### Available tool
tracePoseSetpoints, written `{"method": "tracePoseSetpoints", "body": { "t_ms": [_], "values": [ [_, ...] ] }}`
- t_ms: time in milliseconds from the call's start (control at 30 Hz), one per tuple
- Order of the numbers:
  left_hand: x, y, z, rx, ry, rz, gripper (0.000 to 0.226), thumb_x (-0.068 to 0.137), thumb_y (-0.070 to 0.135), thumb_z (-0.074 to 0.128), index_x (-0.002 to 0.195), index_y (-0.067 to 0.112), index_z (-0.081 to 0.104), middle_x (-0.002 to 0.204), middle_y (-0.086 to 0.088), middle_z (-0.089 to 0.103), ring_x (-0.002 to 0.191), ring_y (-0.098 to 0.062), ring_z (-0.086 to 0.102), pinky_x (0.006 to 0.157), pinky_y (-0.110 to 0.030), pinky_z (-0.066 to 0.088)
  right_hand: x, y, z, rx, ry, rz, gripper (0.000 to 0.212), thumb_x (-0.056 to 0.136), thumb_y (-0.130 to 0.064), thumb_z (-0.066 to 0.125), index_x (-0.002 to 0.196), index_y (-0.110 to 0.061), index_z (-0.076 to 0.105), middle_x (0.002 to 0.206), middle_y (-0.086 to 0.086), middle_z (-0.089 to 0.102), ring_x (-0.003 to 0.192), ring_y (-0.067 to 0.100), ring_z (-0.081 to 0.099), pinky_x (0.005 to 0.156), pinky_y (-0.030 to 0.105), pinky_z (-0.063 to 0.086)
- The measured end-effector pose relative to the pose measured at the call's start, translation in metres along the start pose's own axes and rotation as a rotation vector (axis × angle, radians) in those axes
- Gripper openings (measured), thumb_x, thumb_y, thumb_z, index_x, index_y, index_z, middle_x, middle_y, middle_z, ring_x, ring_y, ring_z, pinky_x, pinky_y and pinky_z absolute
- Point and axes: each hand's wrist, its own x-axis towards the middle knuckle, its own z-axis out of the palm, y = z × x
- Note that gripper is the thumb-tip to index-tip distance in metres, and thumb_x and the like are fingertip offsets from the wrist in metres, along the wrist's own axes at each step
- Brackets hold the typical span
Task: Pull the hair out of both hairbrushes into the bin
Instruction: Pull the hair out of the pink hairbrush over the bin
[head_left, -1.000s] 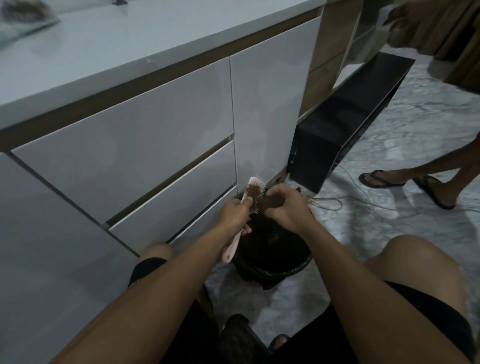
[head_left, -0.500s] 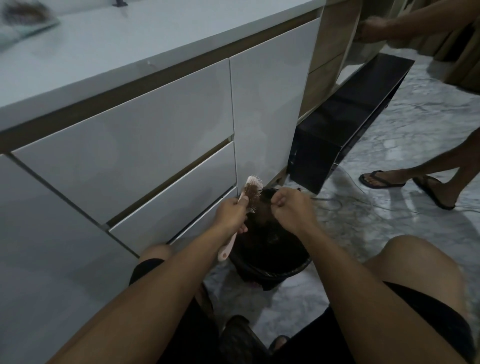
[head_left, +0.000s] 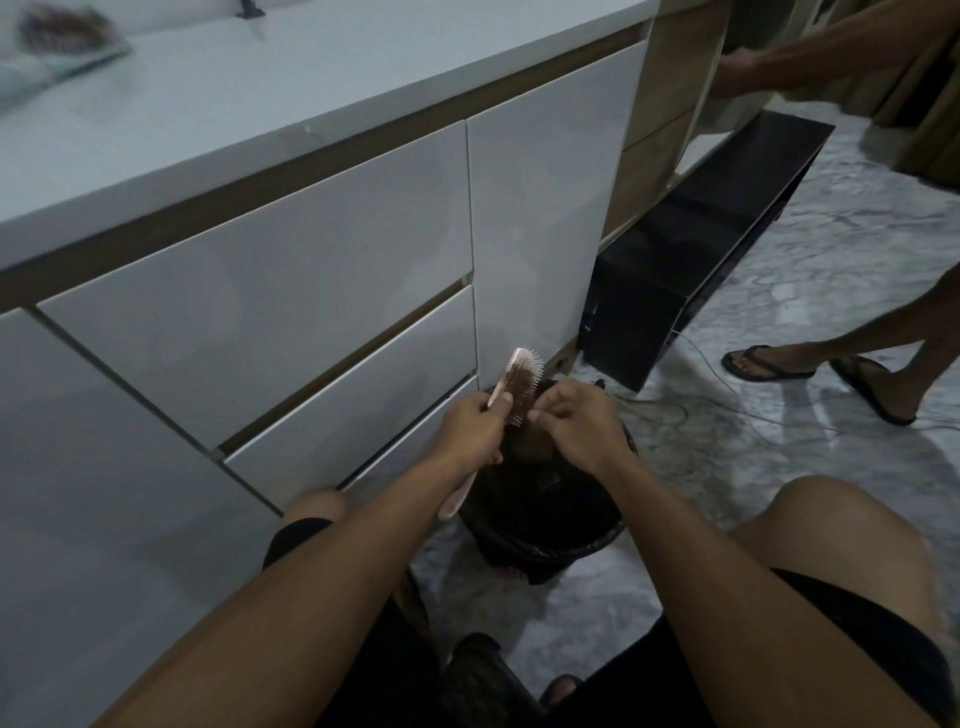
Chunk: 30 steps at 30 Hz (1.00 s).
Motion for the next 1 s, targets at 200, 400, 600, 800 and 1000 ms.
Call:
{"method": "tracePoseSetpoints", "body": {
  "t_ms": [200, 400, 600, 800, 1000],
  "values": [
    [0.0008, -0.0044, 0.0026, -0.025, -0.005, -0.033, 0.034, 0.098, 0.037, 0.047, 0.091, 0.008, 0.061, 0.064, -0.006, 0.055, 0.044, -0.02, 0.055, 0.044, -0.024, 0.041, 0.0017, -0.0021, -0.0094, -0.287, 0.094, 0.014, 0.014, 0.084, -0.018, 0.071, 0.073, -0.025, 0.066, 0.072, -0.01, 0.063, 0.08, 0.015, 0.062, 0.07, 0.03, 0.046],
    [-0.0018, -0.0015, 0.0049, -0.088, 0.009, -0.044, 0.031, 0.098, 0.037, 0.047, 0.085, 0.012, 0.058, 0.065, -0.006, 0.055, 0.043, -0.02, 0.052, 0.043, -0.024, 0.039, 0.0008, -0.0005, -0.0059, 0.018, -0.017, 0.042, 0.016, 0.079, -0.01, 0.076, 0.083, -0.019, 0.063, 0.082, -0.003, 0.069, 0.083, 0.018, 0.07, 0.074, 0.032, 0.057],
    [-0.0013, 0.0022, 0.0048, -0.207, -0.024, -0.094, 0.031, 0.098, 0.031, 0.047, 0.079, 0.009, 0.058, 0.063, -0.011, 0.056, 0.04, -0.022, 0.051, 0.044, -0.028, 0.038, -0.0033, -0.0028, -0.0052, 0.066, -0.049, -0.05, 0.021, 0.075, -0.013, 0.082, 0.086, -0.021, 0.066, 0.079, 0.001, 0.072, 0.075, 0.015, 0.071, 0.07, 0.027, 0.056],
    [-0.0021, -0.0002, 0.0049, -0.182, 0.027, -0.124, 0.032, 0.097, 0.026, 0.051, 0.069, 0.011, 0.054, 0.061, -0.011, 0.053, 0.039, -0.019, 0.049, 0.044, -0.025, 0.037, 0.0006, -0.0022, -0.0092, -0.127, 0.044, -0.016, 0.016, 0.08, -0.012, 0.077, 0.072, -0.023, 0.069, 0.066, -0.012, 0.063, 0.067, 0.003, 0.059, 0.064, 0.016, 0.042],
    [-0.0024, 0.0024, 0.0069, -0.207, 0.031, -0.136, 0.021, 0.097, 0.011, 0.047, 0.093, 0.003, 0.066, 0.062, -0.011, 0.053, 0.042, -0.019, 0.05, 0.043, -0.025, 0.038, -0.0015, -0.0025, -0.0085, -0.139, 0.031, -0.04, 0.012, 0.077, -0.012, 0.075, 0.084, -0.021, 0.073, 0.08, -0.008, 0.07, 0.082, 0.01, 0.067, 0.083, 0.028, 0.054]
  ]
}}
